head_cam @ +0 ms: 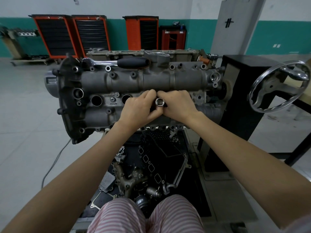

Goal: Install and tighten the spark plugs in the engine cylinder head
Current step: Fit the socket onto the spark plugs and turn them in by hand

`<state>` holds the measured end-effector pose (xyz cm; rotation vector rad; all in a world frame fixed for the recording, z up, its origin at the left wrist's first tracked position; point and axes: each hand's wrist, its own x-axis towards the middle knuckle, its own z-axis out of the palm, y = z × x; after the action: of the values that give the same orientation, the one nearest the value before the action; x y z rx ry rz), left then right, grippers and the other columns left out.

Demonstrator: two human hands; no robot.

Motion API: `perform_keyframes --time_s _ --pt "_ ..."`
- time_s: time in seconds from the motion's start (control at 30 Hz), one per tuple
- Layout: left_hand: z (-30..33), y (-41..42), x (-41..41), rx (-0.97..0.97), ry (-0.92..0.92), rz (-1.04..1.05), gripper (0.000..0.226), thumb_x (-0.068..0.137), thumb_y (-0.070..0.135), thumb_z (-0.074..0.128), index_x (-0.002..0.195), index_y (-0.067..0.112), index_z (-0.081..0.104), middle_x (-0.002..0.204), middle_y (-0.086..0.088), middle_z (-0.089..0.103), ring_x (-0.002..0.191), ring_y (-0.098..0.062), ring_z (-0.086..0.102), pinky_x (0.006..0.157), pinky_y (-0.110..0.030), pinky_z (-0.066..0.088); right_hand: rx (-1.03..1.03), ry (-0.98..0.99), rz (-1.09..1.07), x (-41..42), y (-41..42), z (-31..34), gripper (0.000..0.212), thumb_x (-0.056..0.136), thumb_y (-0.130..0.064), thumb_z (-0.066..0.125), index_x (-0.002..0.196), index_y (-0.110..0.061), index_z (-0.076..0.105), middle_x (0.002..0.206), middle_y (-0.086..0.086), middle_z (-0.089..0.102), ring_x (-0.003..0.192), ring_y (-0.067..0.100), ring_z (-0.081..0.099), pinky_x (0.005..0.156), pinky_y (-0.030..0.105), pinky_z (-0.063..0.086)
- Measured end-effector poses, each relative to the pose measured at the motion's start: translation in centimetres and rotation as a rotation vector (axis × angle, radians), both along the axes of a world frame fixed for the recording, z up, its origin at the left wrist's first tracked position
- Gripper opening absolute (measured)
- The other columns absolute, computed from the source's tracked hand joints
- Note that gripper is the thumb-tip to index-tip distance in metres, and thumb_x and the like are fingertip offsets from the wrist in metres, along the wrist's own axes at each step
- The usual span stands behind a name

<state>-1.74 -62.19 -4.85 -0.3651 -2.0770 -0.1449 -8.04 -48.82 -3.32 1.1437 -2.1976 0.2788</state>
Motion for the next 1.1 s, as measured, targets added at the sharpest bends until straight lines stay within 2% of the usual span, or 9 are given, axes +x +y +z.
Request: perform_keyframes --time_s 0.1,0.23,0.47,0.57,0.67,0.77,0.83,1.1 --pt "-0.02 -0.17 -0.16 -0.005 0.012 -0.016 0.035 0.082 0.032 0.053 0.062 0.004 0.048 0.051 -0.006 0.051 0.038 -0.026 0.048 0.041 -0.021 0.025 -0.024 -0.025 0.011 0.07 0.17 0.06 0.013 0.078 -0.017 0.059 0.072 -0.006 0.060 0.070 0.014 0.065 0.067 0.037 0.061 0.053 0.033 0.030" --pt "-0.19 -0.42 -0.36 -0.008 0.016 -0.032 0.037 0.084 0.029 0.054 0.059 0.002 0.054 0.050 -0.010 0.056 0.038 -0.029 0.052 0.035 -0.028 0.037 -0.065 -0.044 0.006 0.20 0.21 0.07 0.013 0.076 -0.017 0.063 0.068 -0.007 0.061 0.066 0.015 0.065 0.062 0.037 0.061 0.052 0.031 0.029" --pt "0.09 -0.03 0.01 0.005 0.009 -0.016 0.028 0.077 0.025 0.047 0.062 0.002 0.047 0.053 -0.009 0.049 0.037 -0.030 0.046 0.038 -0.023 0.026 -0.029 -0.012 -0.018 0.22 -0.01 0.12 0.022 0.078 -0.031 0.057 0.086 -0.010 0.053 0.076 0.009 0.067 0.072 0.036 0.062 0.053 0.031 0.026" --pt "0.05 -0.02 0.02 0.013 0.006 -0.011 0.028 0.078 0.027 0.047 0.064 0.002 0.047 0.054 -0.008 0.050 0.038 -0.030 0.047 0.039 -0.023 0.025 0.019 -0.005 -0.014 0.14 0.06 0.06 0.019 0.081 -0.029 0.055 0.085 -0.010 0.058 0.080 0.010 0.068 0.076 0.036 0.061 0.055 0.033 0.027" --pt "-0.02 -0.13 -0.08 0.018 0.008 -0.009 0.036 0.081 0.032 0.050 0.060 0.003 0.049 0.050 -0.007 0.051 0.039 -0.028 0.048 0.042 -0.021 0.025 0.011 -0.043 0.016 0.13 0.36 0.20 0.014 0.080 -0.021 0.058 0.075 -0.008 0.060 0.073 0.013 0.066 0.070 0.037 0.061 0.053 0.033 0.029" --pt "-0.06 -0.32 -0.13 0.024 0.011 -0.030 0.037 0.083 0.031 0.053 0.059 0.004 0.051 0.050 -0.008 0.053 0.039 -0.029 0.050 0.039 -0.025 0.032 -0.006 -0.069 0.011 0.24 0.48 0.26 0.017 0.079 -0.019 0.058 0.067 -0.007 0.060 0.068 0.014 0.065 0.065 0.037 0.059 0.053 0.032 0.029" --pt "-0.12 -0.38 -0.18 0.007 0.011 -0.043 0.035 0.084 0.029 0.054 0.060 0.003 0.051 0.051 -0.009 0.054 0.038 -0.030 0.051 0.037 -0.027 0.034 -0.011 -0.074 0.008 0.27 0.43 0.21 0.018 0.080 -0.021 0.057 0.068 -0.008 0.060 0.069 0.014 0.065 0.066 0.037 0.060 0.053 0.033 0.030" --pt "0.12 -0.02 0.14 0.004 -0.002 -0.050 0.026 0.078 0.026 0.048 0.067 0.002 0.045 0.059 -0.008 0.049 0.039 -0.030 0.045 0.040 -0.021 0.023 0.007 -0.046 -0.029 -0.17 -0.08 0.10 0.019 0.080 -0.032 0.054 0.083 -0.014 0.049 0.076 0.008 0.066 0.073 0.035 0.060 0.054 0.031 0.025"
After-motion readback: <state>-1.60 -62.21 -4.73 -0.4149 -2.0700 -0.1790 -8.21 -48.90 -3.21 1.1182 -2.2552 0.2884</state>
